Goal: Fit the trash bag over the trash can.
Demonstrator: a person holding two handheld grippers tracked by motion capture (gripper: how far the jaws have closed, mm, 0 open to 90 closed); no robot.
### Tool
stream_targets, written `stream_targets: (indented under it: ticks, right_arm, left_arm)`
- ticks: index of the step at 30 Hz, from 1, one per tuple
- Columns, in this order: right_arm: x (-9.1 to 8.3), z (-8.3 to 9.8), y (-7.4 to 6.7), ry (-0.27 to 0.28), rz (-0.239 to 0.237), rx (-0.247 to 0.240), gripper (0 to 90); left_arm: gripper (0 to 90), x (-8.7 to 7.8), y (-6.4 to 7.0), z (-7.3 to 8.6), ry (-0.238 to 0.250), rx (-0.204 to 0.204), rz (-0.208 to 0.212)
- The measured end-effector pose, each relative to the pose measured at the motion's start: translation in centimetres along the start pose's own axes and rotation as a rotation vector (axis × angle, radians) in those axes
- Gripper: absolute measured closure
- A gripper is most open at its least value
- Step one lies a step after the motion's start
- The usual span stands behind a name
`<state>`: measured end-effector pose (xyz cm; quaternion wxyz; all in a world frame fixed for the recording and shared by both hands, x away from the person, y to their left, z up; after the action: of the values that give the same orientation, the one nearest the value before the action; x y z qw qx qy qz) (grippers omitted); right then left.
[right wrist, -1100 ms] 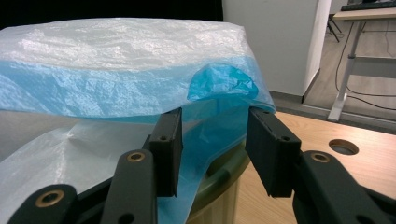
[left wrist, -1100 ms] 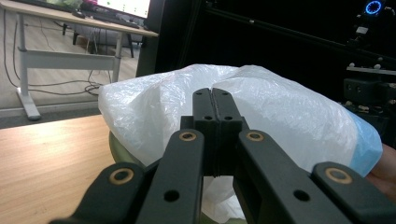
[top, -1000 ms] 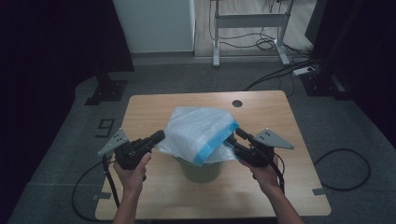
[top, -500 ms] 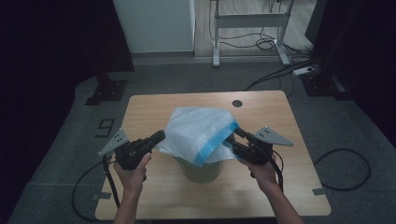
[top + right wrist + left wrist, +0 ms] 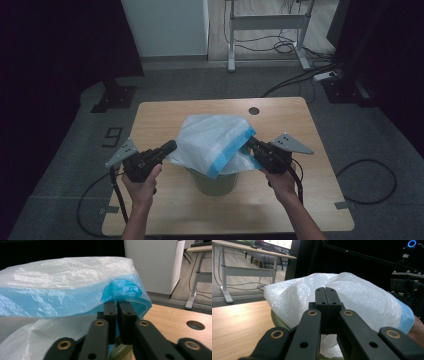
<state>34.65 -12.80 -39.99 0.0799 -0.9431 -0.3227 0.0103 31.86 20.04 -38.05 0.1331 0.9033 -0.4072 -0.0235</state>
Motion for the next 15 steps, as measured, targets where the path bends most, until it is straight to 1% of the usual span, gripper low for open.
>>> stream_targets:
  ticks: [2,8,15]
  right_arm:
    - [-0.1,-0.2,0.0,0.008,-0.004,-0.001,89.1]
    - [-0.5,-0.4,0.0,0.021,-0.005,-0.015,89.3]
    - [-1.7,-0.6,0.4,0.007,0.002,-0.063,89.4]
  left_arm:
    - [90.0,0.0,0.0,0.0,0.002,0.001,0.000]
    - [90.0,-0.1,0.1,-0.3,0.016,0.004,-0.005]
    - [90.0,-0.3,0.0,-0.8,0.038,0.010,-0.013]
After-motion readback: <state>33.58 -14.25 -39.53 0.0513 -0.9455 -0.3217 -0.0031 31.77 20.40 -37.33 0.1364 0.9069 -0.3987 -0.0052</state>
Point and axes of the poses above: each handheld gripper's, and its own axes: x roughly forward along the jaws, z roughly out of its underside, y roughly to its right, the point moved 4 cm from there along x, roughly forward along the jaws, and after that the axes turned 10 degrees about y, right-handed, at the moved point
